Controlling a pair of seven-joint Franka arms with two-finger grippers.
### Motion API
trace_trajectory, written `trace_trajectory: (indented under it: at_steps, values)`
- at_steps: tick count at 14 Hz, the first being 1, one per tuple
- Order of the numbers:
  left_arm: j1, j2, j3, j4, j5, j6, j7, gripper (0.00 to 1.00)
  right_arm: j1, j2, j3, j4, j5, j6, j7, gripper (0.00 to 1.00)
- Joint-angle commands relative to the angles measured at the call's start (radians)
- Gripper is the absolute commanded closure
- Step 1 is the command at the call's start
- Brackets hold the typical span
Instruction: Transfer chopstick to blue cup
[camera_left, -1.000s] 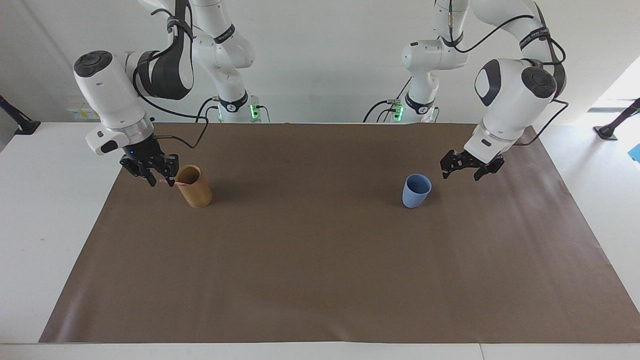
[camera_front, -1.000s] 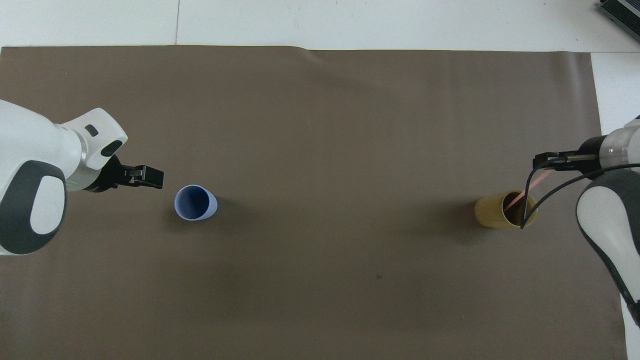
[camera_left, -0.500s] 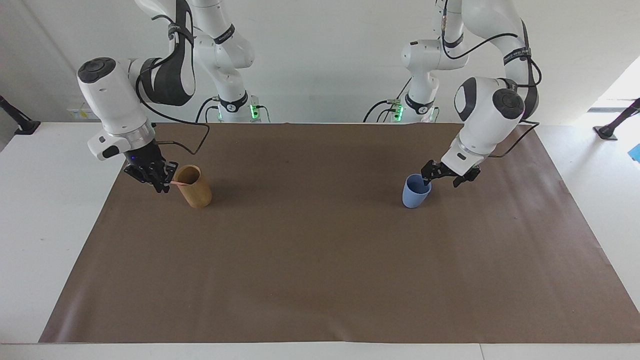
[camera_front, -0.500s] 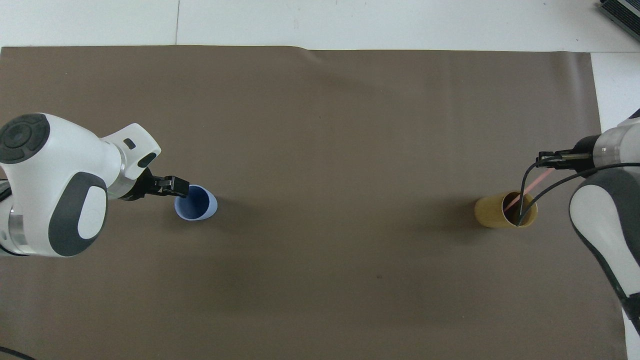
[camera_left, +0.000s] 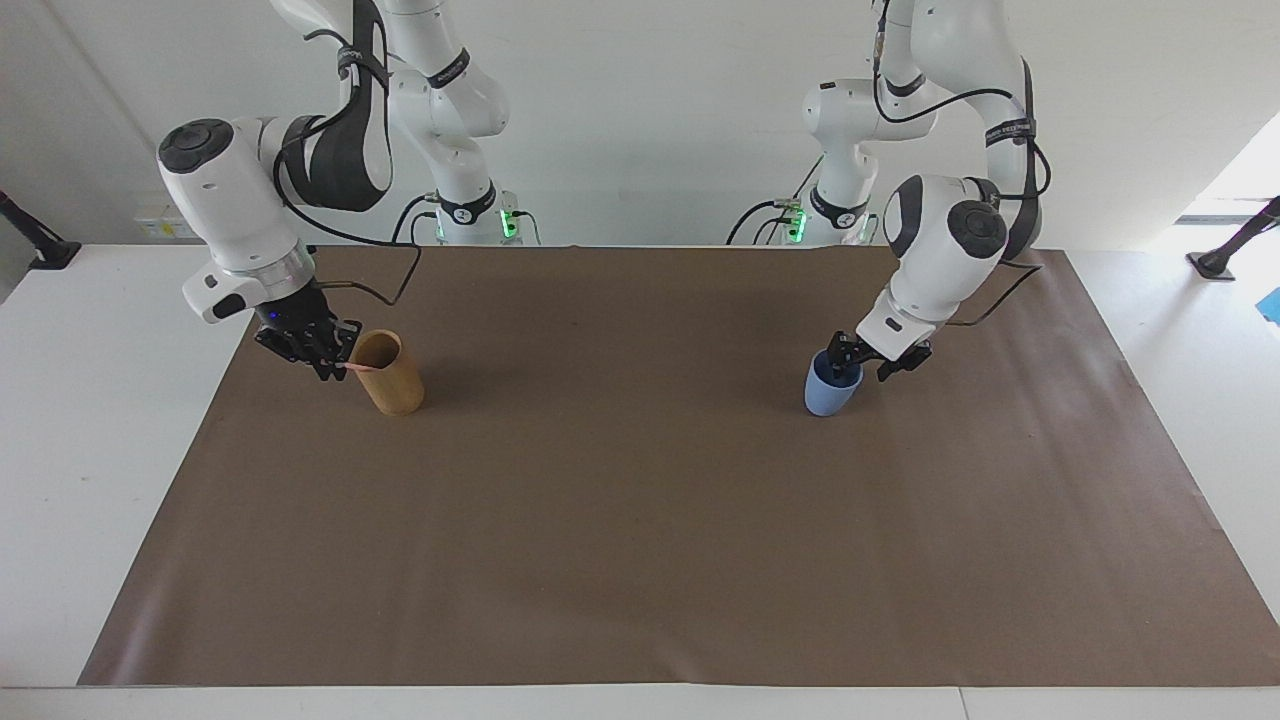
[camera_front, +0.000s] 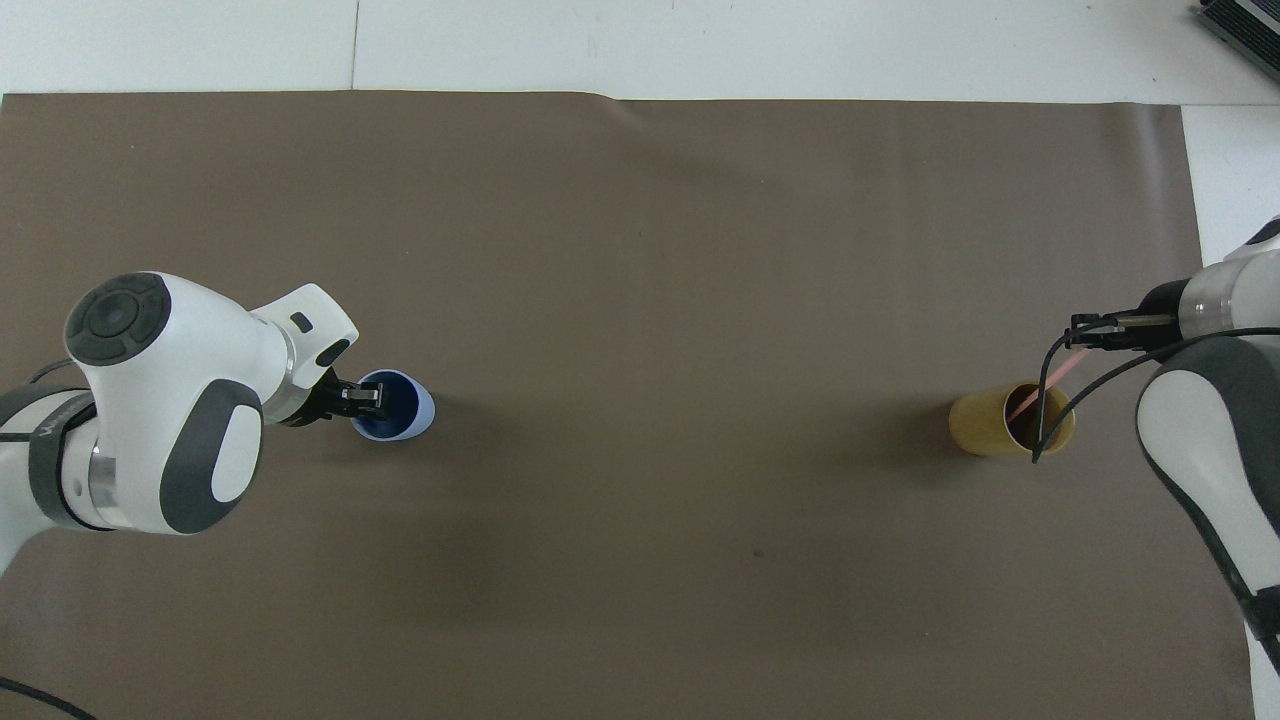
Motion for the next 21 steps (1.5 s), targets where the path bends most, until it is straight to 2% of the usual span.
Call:
trace_trajectory:
  at_steps: [1, 3, 4, 5, 8, 10, 13, 15, 18, 21]
  values:
    - [-0.013, -0.028, 0.011, -0.042, -0.012, 0.023, 0.000, 1.00, -0.009, -0.017, 0.004, -0.011, 0.029, -0.015, -0.031, 0.80]
    - [-0.013, -0.021, 0.009, -0.031, -0.012, 0.026, -0.001, 1.00, -0.009, -0.015, 0.004, -0.008, 0.029, -0.012, -0.031, 0.84]
    - [-0.013, -0.016, 0.009, -0.017, -0.012, 0.023, -0.004, 1.00, -0.009, -0.013, 0.004, -0.006, 0.031, -0.012, -0.029, 0.96]
    - [-0.018, -0.011, 0.006, 0.009, -0.012, 0.019, -0.007, 1.00, -0.009, -0.013, 0.004, -0.003, 0.032, -0.013, -0.028, 1.00]
    - [-0.062, -0.010, 0.002, 0.119, -0.010, -0.043, -0.081, 1.00, -0.005, -0.015, 0.004, 0.012, 0.032, -0.016, -0.019, 1.00]
    - [-0.154, -0.005, 0.002, 0.162, 0.019, -0.055, -0.168, 1.00, 0.000, -0.020, 0.006, 0.040, 0.031, -0.039, -0.006, 1.00]
    - [-0.297, 0.007, 0.002, 0.208, 0.100, -0.084, -0.288, 1.00, 0.000, -0.032, 0.012, 0.124, 0.031, -0.154, 0.018, 1.00]
    - [-0.384, 0.057, 0.002, 0.257, 0.103, -0.087, -0.348, 1.00, 0.000, -0.047, 0.013, 0.182, 0.031, -0.215, 0.018, 1.00]
    - [-0.505, 0.171, 0.002, 0.362, 0.157, -0.090, -0.451, 1.00, 0.000, -0.064, 0.015, 0.248, 0.032, -0.225, 0.020, 1.00]
    - [-0.535, 0.209, 0.002, 0.379, 0.159, -0.081, -0.454, 1.00, -0.006, -0.066, 0.009, 0.287, 0.032, -0.226, 0.037, 1.00]
